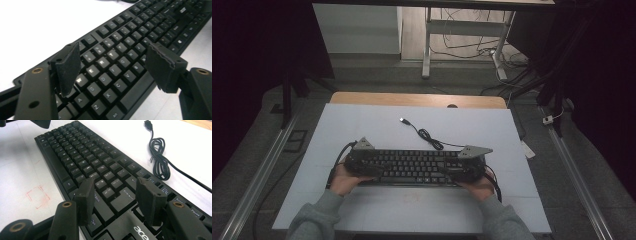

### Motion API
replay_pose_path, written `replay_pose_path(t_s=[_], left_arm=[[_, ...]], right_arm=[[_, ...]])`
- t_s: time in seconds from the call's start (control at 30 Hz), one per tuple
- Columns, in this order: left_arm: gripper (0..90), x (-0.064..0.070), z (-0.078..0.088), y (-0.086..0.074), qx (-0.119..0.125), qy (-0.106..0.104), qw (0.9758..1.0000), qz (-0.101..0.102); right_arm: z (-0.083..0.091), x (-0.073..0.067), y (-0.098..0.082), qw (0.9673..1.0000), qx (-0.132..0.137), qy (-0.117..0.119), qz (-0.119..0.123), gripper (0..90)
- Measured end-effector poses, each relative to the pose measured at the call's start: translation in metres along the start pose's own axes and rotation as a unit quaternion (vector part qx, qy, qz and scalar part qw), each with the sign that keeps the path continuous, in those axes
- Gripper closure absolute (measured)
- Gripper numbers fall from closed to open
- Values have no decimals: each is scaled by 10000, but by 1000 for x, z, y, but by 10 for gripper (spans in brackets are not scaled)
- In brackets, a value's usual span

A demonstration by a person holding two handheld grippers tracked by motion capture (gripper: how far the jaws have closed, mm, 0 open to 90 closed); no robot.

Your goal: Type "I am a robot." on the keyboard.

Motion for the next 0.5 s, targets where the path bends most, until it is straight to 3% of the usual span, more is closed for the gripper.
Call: replay_pose_path(t_s=[0.2, 0.3, 0.5], left_arm=[[433, 8, -2, 1, 132, -186, 9996, -160], [575, 14, -5, 1, 147, -303, 9991, -239], [847, 26, -17, -1, -87, -408, 9978, -512]], right_arm=[[0, 1, 0, 10000, -7, -31, 20, 496], [1, 2, -1, 10000, -44, -52, 39, 494], [-1, 2, -2, 9999, -103, -98, 85, 492]])
Point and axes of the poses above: each handheld gripper's, and its own axes: z roughly backward along the jaws, y roughly out of its top, x roughly to its right, the point moved 4 cm from there along -z, roughly forward along the jaws, and after that the axes turned 3 degrees about -x, right-handed, at the moved point
